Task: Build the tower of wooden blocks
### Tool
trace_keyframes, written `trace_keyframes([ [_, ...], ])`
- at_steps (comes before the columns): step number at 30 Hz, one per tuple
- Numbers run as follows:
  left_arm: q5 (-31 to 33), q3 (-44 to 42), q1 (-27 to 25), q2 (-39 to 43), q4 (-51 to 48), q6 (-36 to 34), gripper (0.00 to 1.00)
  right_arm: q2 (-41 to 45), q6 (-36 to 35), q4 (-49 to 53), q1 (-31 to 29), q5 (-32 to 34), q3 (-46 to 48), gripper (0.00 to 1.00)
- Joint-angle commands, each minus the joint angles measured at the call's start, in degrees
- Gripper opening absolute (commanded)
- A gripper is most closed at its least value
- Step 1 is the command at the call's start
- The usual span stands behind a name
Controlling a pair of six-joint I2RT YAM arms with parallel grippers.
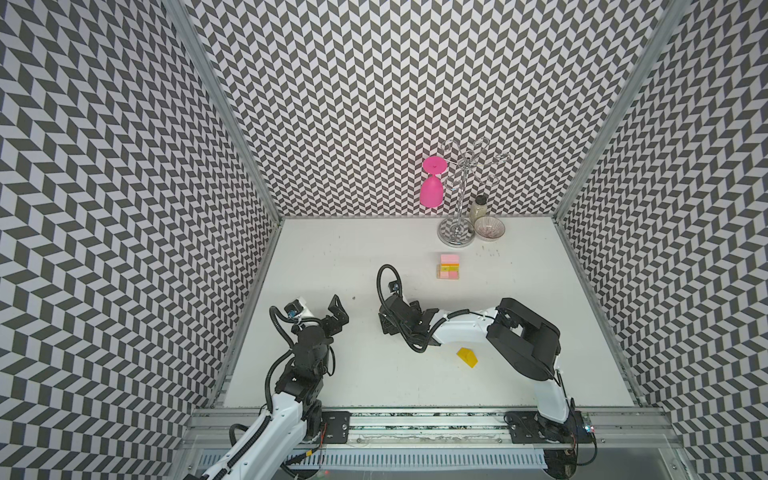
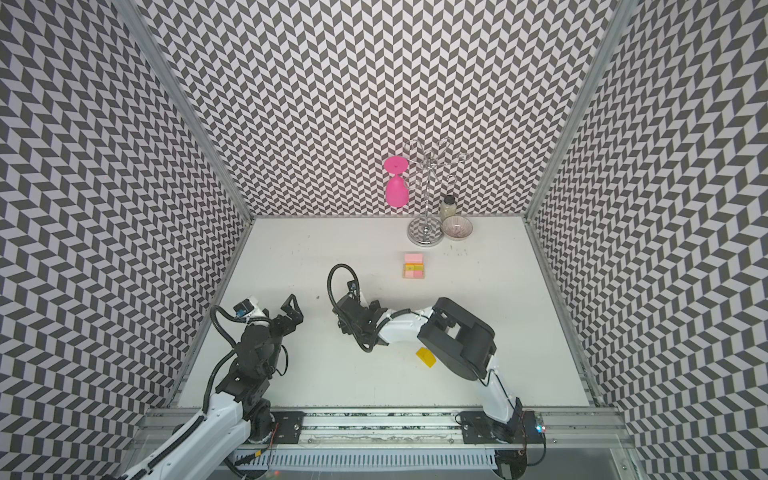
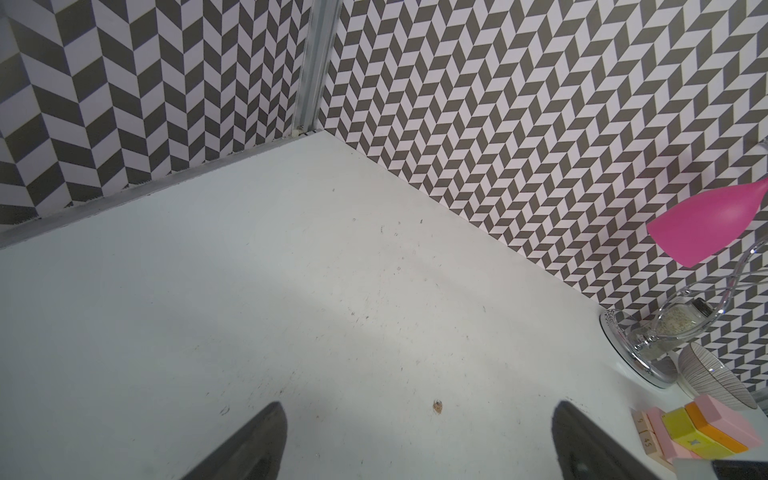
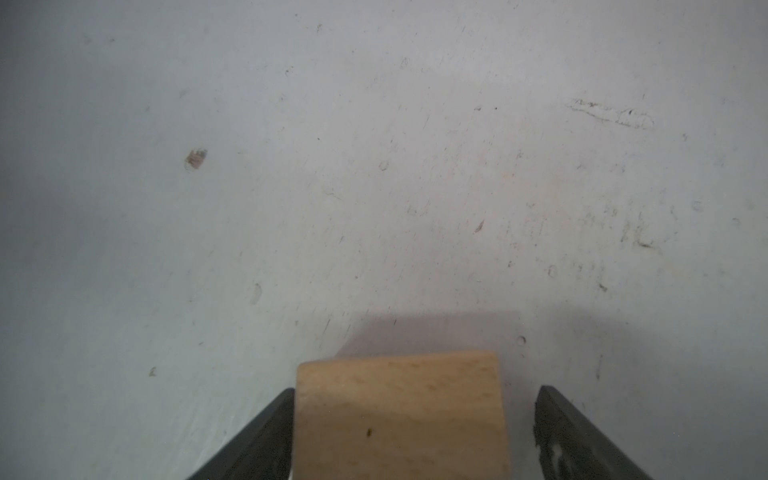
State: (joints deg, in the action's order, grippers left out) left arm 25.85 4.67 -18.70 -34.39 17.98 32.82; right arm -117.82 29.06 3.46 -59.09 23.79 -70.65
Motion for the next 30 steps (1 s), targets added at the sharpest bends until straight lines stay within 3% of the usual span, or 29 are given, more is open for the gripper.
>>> trace_keyframes([
  [1, 0.87, -0.18, 0.33, 0.13, 1.01, 0.09, 1.00, -1.30, -1.25, -0.64, -0.32, 1.17, -1.40, 0.80],
  [12, 0.61, -0.14, 0.33, 0.11, 0.92, 0.12, 1.00, -3.07, -0.81, 2.15, -0.37, 3.06, -4.08, 0.48],
  [22, 0.19, -0.10, 0.33, 0.09, 1.01, 0.00, 1.00, 1.39, 1.53, 5.26, -0.32, 5.82, -3.82, 0.36],
  [30, 0.01, -0.18, 0.33, 0.16, 1.09, -0.12, 1.00, 10.74, 10.98, 14.23, 0.37, 18.08, -3.48, 0.29],
])
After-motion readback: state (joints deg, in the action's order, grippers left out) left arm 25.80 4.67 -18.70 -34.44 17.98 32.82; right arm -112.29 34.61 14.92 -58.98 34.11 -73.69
